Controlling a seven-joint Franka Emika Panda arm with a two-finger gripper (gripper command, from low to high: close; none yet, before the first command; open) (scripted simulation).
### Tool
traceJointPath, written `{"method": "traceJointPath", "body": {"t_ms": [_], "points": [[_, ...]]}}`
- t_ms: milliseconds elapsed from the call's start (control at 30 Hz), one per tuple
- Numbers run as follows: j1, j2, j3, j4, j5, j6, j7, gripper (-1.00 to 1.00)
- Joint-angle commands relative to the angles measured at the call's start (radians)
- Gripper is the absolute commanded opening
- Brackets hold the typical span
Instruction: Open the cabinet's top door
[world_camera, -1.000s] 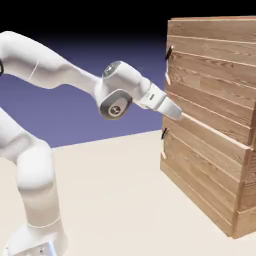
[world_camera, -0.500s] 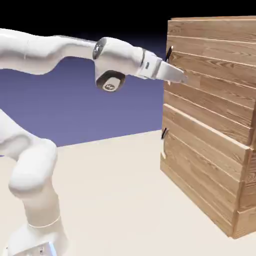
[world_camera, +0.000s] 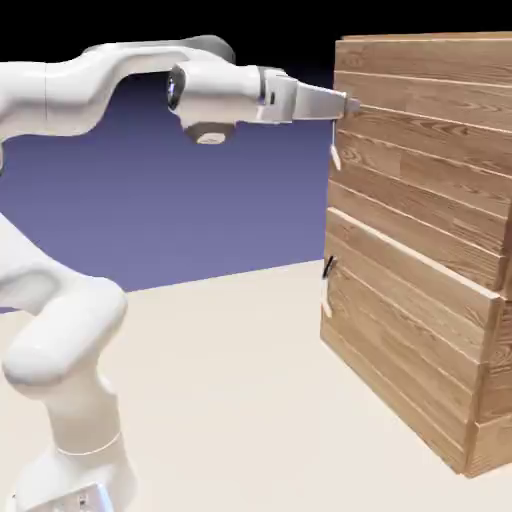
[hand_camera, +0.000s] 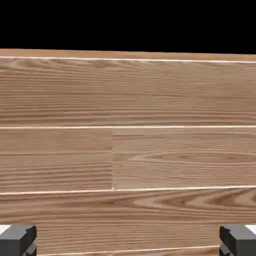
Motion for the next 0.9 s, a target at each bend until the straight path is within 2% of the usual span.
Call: {"method": "traceJointPath", "body": {"t_ms": [0, 867], "points": [[-0.016, -0.005, 0.019, 0.014, 0.044, 0.003, -0.030, 0.00], [-0.443, -0.143, 0.509, 0.368, 1.175, 0.076, -0.808, 0.00]]}}
